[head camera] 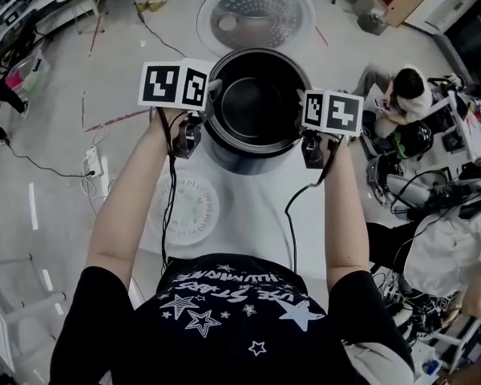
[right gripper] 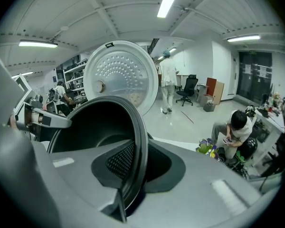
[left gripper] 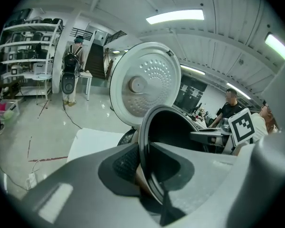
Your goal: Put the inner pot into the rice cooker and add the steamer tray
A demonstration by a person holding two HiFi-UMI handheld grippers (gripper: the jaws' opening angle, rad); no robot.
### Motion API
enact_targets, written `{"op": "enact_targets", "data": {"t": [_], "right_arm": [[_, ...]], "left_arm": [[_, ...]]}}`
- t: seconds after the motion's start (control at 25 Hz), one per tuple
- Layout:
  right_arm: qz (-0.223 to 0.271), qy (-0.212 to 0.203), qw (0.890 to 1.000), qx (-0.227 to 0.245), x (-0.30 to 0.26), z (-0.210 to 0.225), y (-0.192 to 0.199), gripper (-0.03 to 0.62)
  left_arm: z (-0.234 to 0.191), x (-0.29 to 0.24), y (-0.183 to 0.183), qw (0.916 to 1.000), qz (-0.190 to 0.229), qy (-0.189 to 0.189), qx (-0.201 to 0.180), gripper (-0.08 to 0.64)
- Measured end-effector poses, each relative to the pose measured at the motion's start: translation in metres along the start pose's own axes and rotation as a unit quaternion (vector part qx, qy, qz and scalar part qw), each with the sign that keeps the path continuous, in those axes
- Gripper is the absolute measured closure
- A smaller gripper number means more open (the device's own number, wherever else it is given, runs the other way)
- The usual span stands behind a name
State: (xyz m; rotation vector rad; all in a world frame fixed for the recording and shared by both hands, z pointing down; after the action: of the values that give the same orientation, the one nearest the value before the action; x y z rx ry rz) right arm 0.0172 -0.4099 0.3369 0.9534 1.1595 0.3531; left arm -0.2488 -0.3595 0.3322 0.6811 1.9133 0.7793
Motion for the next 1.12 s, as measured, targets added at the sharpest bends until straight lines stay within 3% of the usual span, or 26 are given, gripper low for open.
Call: {"op": "enact_targets", "data": {"t": [0.4, 0.56, 0.88, 1.12], "right_arm": [[-0.027, 0.017, 0.999, 0.022, -0.021, 0.003, 0.010, 0.518], [-0.041, 0.037, 0.997, 0.045, -0.032, 0.001, 0.017, 0.522], [-0.061, 0.044, 0.996, 0.052, -0.045, -0.004, 0.026, 0.514], [-0.056, 0.028, 0.997, 0.055, -0.046, 0.002, 0.021, 0.480]], "left_arm": [[-0.008, -0.020, 0.005, 0.9994, -0.029, -0.007, -0.016, 0.494], [-0.009, -0.031, 0.010, 0.9971, -0.048, -0.030, -0.050, 0.489], [-0.011, -0.047, 0.022, 0.9845, -0.073, -0.090, -0.131, 0.460], [-0.009, -0.057, 0.020, 0.9818, -0.066, -0.110, -0.140, 0.454]]}}
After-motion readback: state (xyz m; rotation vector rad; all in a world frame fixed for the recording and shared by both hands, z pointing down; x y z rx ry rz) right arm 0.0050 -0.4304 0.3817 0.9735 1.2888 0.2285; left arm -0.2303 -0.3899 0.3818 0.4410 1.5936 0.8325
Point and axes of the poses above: the fingertips, and each gripper's own axes: x backward along the fingers, z to its right, y out of its underside, the point moved 9 cm from there along x, backward along the fingers, and after that the axes turned 1 degree about z, right-handed, at the moved point
